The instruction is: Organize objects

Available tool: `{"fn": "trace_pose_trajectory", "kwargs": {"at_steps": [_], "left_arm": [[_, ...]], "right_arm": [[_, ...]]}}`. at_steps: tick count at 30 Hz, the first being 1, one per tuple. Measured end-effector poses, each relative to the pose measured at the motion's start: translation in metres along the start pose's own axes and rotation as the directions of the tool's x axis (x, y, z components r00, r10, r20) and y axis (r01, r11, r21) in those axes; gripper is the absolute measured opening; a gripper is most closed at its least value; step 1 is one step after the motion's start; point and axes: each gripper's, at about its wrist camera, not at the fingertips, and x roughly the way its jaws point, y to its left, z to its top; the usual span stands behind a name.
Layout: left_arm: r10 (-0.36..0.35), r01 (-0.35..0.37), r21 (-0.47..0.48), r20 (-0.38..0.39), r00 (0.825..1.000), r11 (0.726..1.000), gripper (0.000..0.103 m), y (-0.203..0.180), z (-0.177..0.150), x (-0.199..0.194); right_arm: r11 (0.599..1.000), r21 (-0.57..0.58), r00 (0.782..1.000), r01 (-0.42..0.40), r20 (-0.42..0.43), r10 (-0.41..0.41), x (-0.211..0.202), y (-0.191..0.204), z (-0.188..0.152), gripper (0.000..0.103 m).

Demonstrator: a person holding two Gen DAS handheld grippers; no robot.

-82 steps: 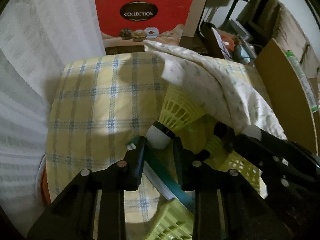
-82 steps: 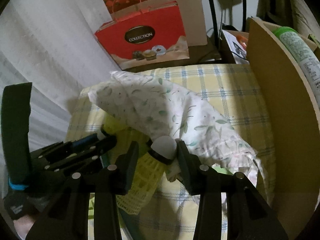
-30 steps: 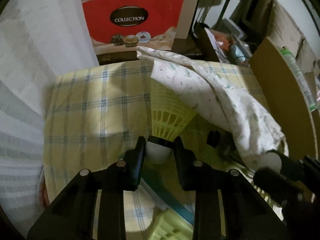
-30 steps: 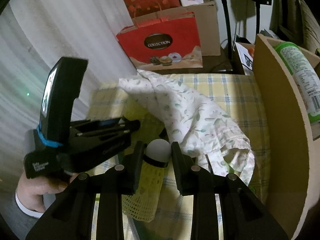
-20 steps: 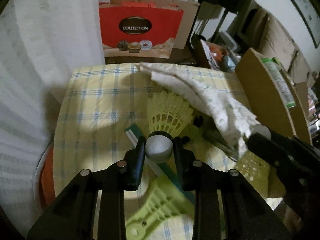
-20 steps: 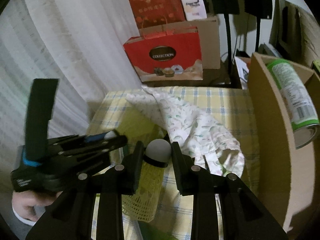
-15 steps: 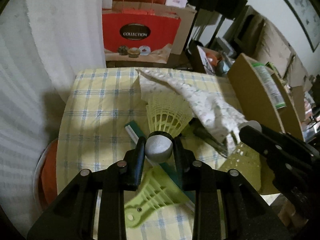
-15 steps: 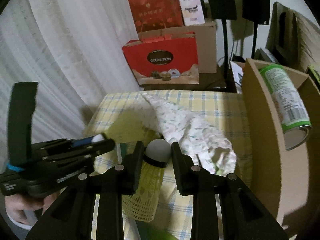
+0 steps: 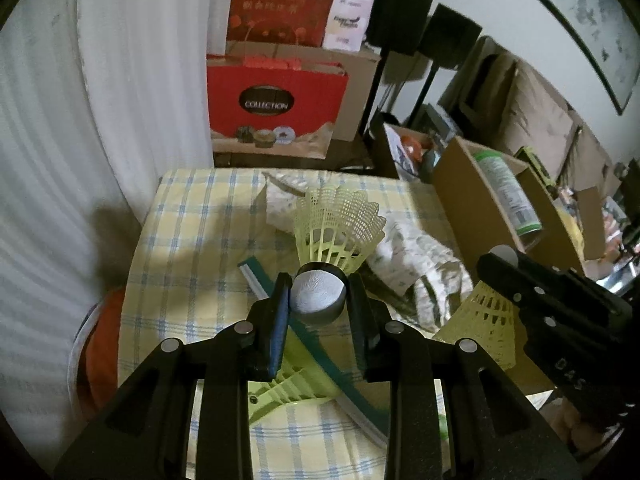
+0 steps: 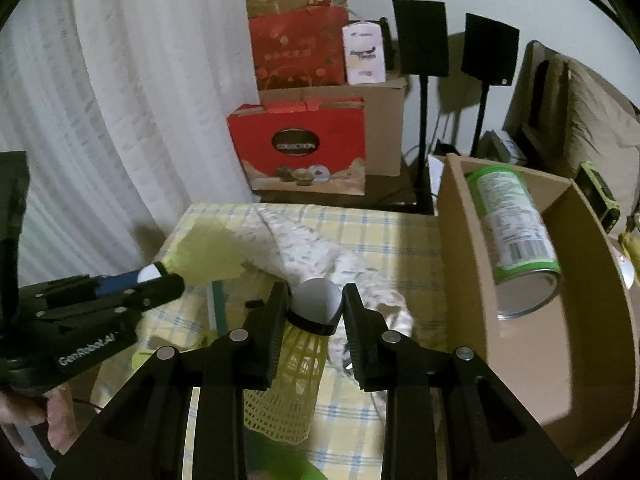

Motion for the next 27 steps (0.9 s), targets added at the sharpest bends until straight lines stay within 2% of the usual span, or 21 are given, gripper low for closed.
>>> {"fn": "trace_pose_trajectory", "kwargs": {"at_steps": [8,18,27], "left_arm": [[0.022,-0.023,0.028,0.042,0.999,0.999,0.025,-0.021,-0.006,-0.017],[-0.009,0.007,0.030,0.064,0.998,1.000,0.025,-0.036,-0.011,-0.033],[-0.018,0.013,0.048,0.096,0.995,0.999,0.025,-0.062,-0.008,-0.047]], "right_arm": [[1.000,0.016,0.999,0.022,0.023,-0.022,-0.019,-0.013,-0.001,0.028],[1.000,0.025,0.999,0.018,0.041,-0.019,-0.039,-0.024,-0.005,0.028],[0.998,0.021,0.995,0.056,0.085,-0.058,-0.067,-0.040,-0.005,0.028]]}}
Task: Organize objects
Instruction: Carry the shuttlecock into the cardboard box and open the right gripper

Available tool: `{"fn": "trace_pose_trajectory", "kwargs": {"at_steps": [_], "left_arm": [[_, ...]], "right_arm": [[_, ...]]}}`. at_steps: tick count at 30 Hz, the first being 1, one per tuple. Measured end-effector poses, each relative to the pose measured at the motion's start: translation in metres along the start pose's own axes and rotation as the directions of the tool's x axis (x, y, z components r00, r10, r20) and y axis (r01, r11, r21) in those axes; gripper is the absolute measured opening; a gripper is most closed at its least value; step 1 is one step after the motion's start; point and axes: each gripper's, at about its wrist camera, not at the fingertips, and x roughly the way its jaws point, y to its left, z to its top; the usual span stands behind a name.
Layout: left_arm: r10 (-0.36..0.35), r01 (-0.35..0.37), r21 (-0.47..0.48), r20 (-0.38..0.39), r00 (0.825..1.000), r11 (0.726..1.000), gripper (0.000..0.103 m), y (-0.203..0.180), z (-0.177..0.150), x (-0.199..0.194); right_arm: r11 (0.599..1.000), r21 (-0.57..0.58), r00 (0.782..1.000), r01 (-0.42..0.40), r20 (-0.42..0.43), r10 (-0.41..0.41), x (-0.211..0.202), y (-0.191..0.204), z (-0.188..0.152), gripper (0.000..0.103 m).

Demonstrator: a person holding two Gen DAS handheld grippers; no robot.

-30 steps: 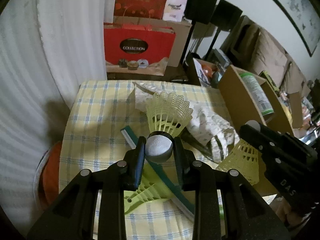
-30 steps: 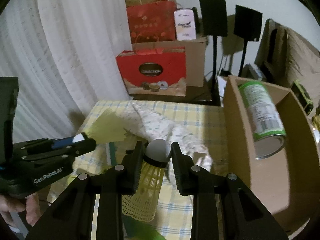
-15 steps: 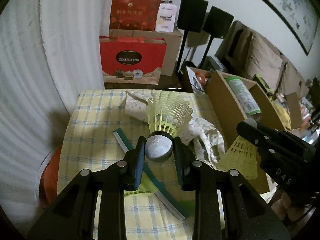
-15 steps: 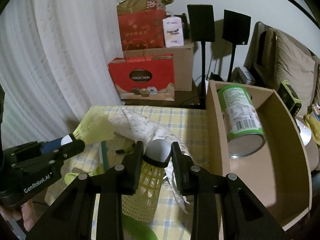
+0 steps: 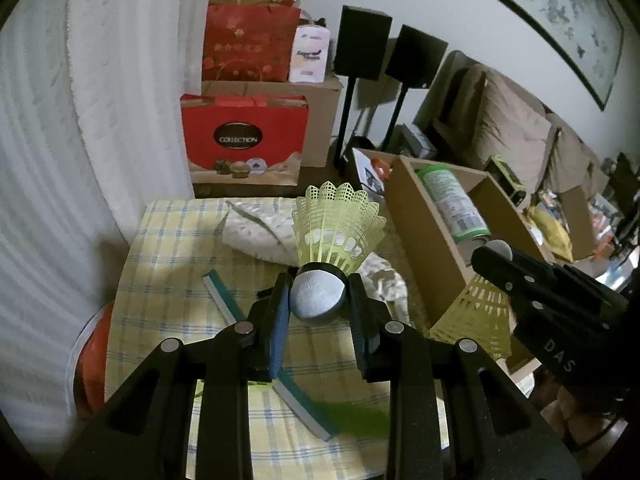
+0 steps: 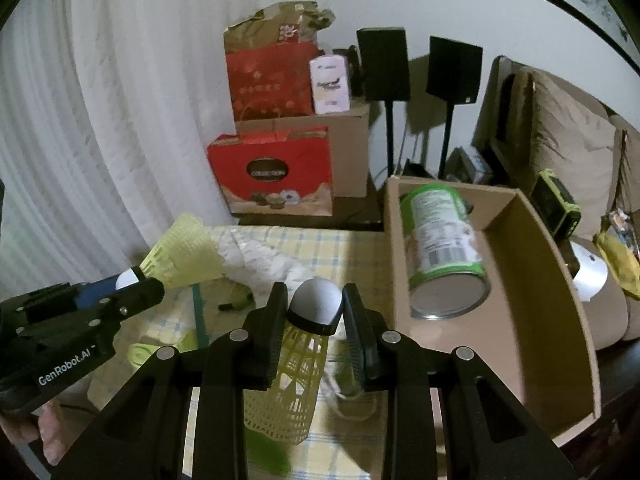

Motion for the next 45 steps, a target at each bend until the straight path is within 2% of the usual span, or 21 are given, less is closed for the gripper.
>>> {"fn": "trace_pose_trajectory", "kwargs": {"at_steps": [9,23,45], "left_arm": [[-0.020,0.019,0.029,0.019,1.000,0.999,0.025,-0.038,0.003,-0.005],[-0.063,0.063,0.067,-0.001,0.998,0.996,0.025,-0.105,0.002,0.011],[-0.091,0.100,0.122,-0.075,0.993,0.987,0.025,-0.174,-0.012,0.057]], "right_arm": [[0.999,0.021,0.999,0.036,0.020,-0.037,-0.020,-0.029,-0.001,0.028],[0.991,0.064,0.992,0.120,0.029,-0.122,-0.041,-0.092,-0.004,0.028],[0.977,0.119,0.984,0.179,-0.007,-0.179,-0.034,-0.158,-0.020,0.028]]}}
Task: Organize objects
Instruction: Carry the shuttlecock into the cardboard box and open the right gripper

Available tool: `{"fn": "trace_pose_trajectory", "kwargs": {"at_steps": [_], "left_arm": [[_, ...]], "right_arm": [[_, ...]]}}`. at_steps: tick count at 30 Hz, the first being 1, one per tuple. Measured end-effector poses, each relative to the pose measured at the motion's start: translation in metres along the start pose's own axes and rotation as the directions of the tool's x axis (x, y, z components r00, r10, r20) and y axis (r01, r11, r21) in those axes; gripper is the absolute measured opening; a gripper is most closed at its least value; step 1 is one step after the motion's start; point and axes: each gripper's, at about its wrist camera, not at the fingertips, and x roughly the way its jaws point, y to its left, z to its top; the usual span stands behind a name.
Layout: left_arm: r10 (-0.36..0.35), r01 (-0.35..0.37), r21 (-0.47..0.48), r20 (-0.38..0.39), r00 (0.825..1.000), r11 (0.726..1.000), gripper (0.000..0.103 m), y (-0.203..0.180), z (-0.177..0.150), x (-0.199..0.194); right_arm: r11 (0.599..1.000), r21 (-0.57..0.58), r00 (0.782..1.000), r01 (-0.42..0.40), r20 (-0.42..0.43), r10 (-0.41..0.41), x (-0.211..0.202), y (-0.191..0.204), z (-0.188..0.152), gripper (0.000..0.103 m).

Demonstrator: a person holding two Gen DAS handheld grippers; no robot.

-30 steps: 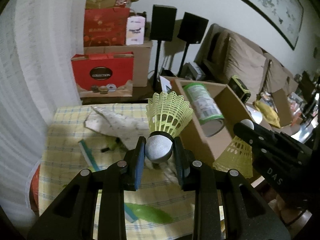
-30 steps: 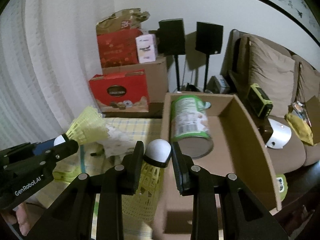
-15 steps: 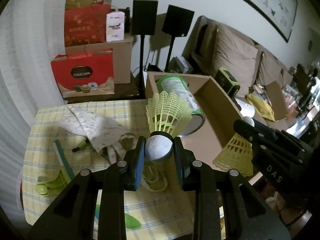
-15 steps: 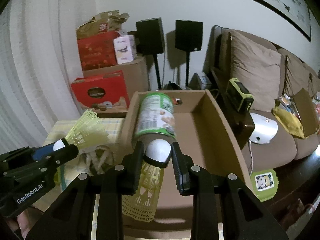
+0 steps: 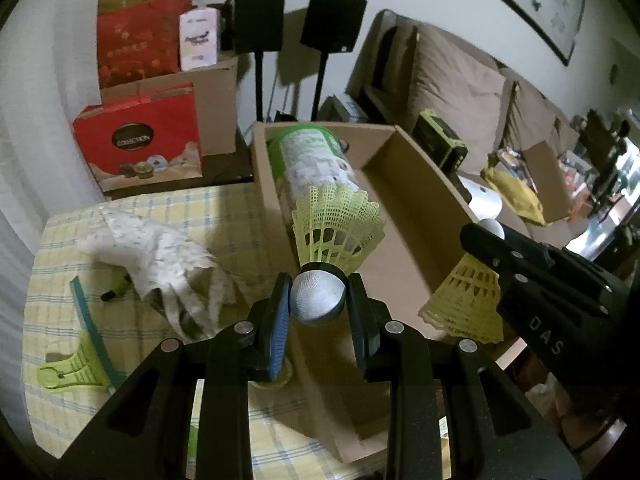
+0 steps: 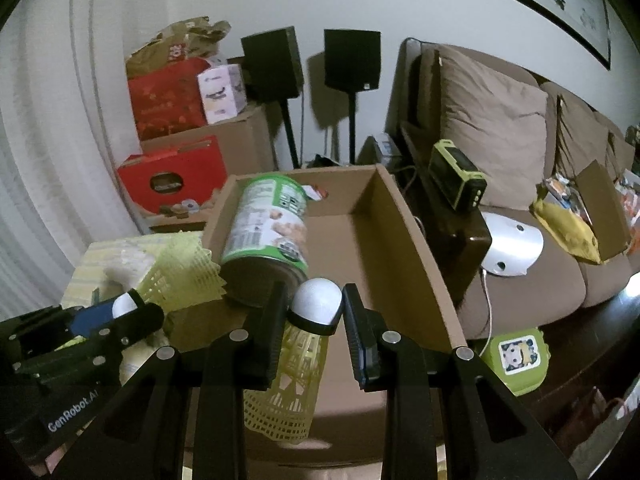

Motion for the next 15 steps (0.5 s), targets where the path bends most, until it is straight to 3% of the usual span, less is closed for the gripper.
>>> {"fn": "trace_pose_trajectory", "kwargs": {"at_steps": [15], "left_arm": [[-0.022,0.025,0.037,-0.071,0.997,0.999,0.025,-0.020,-0.020,0.028]], "right_arm": [[0.999,0.032,0.994,-0.017,-0.104,0.020,0.027,-0.015,-0.022,0.028]]}}
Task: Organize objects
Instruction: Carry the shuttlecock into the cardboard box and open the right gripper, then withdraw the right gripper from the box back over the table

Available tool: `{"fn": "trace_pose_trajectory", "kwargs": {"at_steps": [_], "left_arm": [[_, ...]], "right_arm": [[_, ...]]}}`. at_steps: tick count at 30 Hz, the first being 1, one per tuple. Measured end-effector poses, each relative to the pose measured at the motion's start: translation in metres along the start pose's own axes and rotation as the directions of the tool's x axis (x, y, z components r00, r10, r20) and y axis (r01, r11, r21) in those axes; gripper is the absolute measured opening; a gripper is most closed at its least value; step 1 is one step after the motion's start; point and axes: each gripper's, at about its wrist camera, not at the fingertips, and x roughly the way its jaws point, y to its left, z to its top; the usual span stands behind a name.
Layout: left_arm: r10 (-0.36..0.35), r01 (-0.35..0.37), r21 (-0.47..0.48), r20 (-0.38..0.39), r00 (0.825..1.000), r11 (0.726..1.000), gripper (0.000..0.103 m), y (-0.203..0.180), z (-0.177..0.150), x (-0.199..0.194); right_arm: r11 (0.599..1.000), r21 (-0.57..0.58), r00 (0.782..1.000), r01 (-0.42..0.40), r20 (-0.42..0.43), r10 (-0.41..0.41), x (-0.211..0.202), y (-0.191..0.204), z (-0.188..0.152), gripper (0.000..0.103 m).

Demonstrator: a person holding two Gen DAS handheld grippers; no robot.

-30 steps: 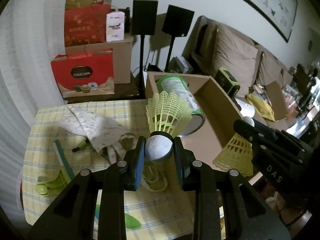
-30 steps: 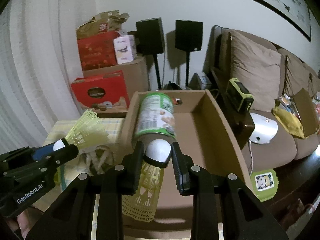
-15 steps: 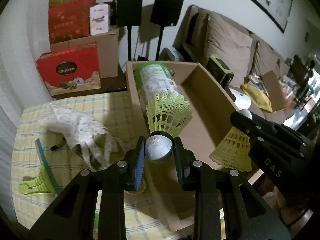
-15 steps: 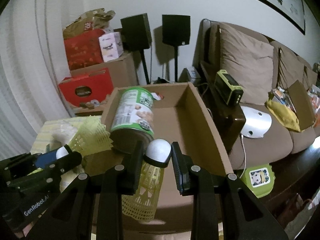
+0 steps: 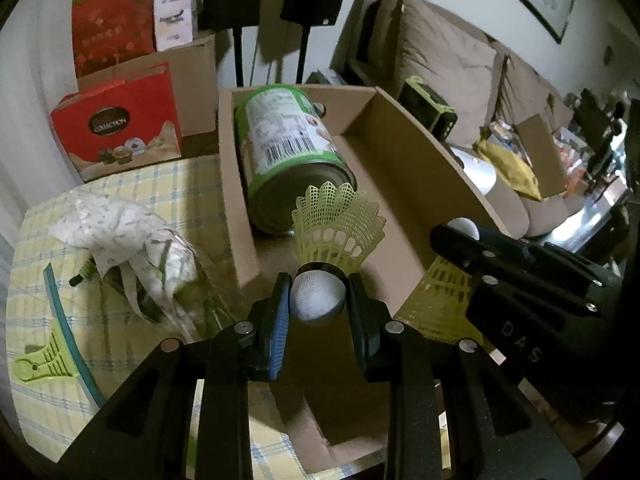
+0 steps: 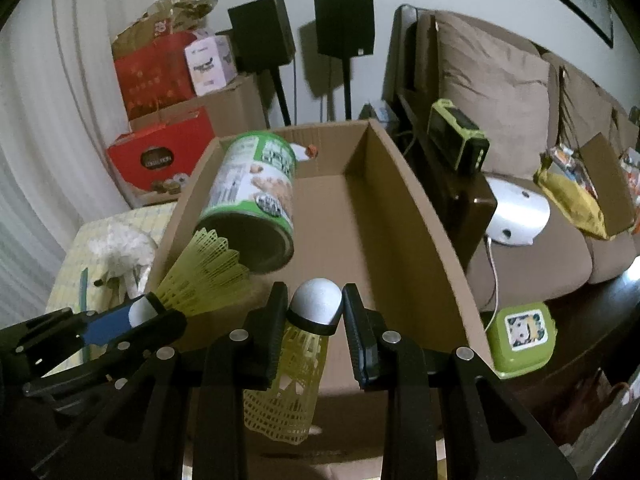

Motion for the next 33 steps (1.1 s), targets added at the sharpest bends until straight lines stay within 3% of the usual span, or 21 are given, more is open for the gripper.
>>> {"fn": "trace_pose_trajectory", "kwargs": {"at_steps": [4,9,13,24,33], "left_arm": [[0.004,-0.004,0.011,-0.019,1.000,1.000,0.025,-0.006,-0.005,0.005],[0.001,-0.001,-0.007,-0.016,1.000,1.000,0.036,-0.003,-0.005,0.002],[-0.003,0.003,-0.014,-0.003,1.000,1.000,0.037,0.000,-0.003,-0.005],[0.020,-0.018,-0.047,0.040,0.999,0.999,0.055,0.016,0.001,-0.019],[0.034,-0.031,-0.068,0.056,0.998,0.997,0.057,0.030,0.003,-0.030]], "right_arm": [[1.000,0.004,0.999,-0.010,-0.039,0.010,0.007,-0.002,-0.007,0.028],[1.000,0.020,0.998,-0.018,-0.057,0.019,0.010,-0.003,-0.008,0.029],[0.999,0.037,0.998,-0.017,-0.052,0.019,0.009,-0.006,-0.009,0.035],[0.999,0.035,1.000,0.003,-0.002,-0.003,-0.005,-0.004,-0.002,0.043],[1.000,0.004,0.999,0.020,0.031,-0.020,-0.013,0.010,0.001,0.045]]}}
